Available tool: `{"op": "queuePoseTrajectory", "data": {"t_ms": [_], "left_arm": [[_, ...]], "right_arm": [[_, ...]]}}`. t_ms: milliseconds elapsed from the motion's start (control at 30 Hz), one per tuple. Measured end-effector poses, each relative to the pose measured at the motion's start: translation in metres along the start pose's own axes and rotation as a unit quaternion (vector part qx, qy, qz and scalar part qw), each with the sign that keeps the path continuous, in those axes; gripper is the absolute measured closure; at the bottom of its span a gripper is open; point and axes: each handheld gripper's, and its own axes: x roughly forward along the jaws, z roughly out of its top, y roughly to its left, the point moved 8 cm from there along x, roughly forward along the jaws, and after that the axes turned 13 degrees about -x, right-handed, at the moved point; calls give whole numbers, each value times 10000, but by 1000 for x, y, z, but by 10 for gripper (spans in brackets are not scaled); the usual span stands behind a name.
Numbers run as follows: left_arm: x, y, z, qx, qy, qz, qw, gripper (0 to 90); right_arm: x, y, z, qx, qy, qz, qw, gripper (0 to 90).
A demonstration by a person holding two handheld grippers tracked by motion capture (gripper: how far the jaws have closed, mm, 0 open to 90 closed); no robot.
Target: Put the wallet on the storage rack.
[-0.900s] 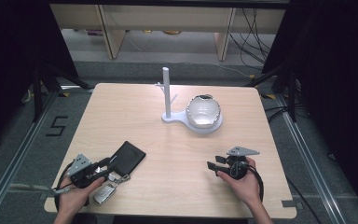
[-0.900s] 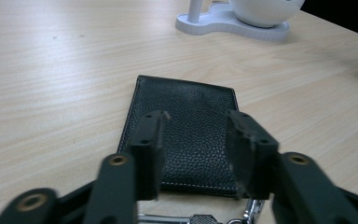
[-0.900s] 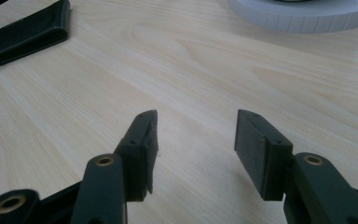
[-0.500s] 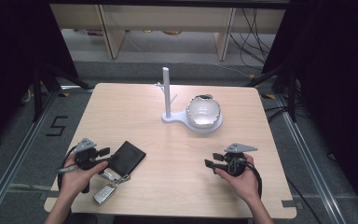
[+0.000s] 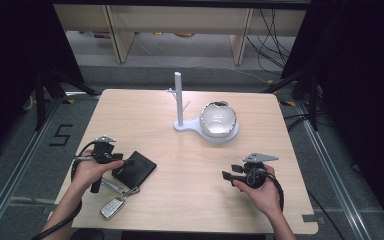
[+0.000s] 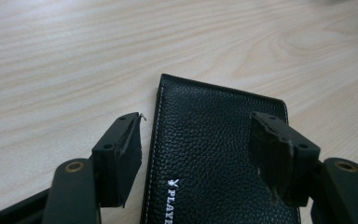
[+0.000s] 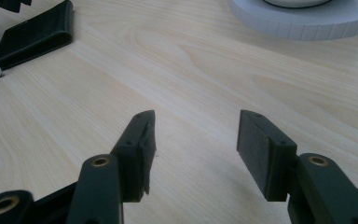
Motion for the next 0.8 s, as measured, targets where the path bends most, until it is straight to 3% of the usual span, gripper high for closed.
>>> {"op": "queuePoseTrajectory", "data": {"t_ms": [200, 233, 267, 300, 367, 467, 667, 800], "left_arm": [[8, 1, -1, 39, 236, 73, 9997, 345], [8, 3, -1, 106, 342, 175, 9992, 347], [10, 2, 0, 55, 309, 215, 9993, 353], [10, 4, 0, 114, 372, 251, 9989, 359], [11, 4, 1, 115, 312, 230, 9992, 367], [11, 4, 3, 102, 368, 227, 9990, 381], [16, 6, 0, 270, 780, 374, 9959, 401], [18, 6, 0, 79, 846, 349, 9958, 416]], "right_arm": [[0, 2, 0, -18, 4, 18, 10000, 475], [0, 1, 0, -39, 8, -10, 10000, 475], [-2, 2, 0, 57, 76, -15, 10000, 474], [-2, 0, 0, -84, 50, -64, 9999, 474], [-2, 3, 0, 52, 65, 10, 10000, 473], [-3, 0, 0, -18, 75, -47, 10000, 471], [-2, 1, -1, -37, 99, -17, 9999, 466], [-2, 2, -1, 1, 115, -6, 9999, 464]]}}
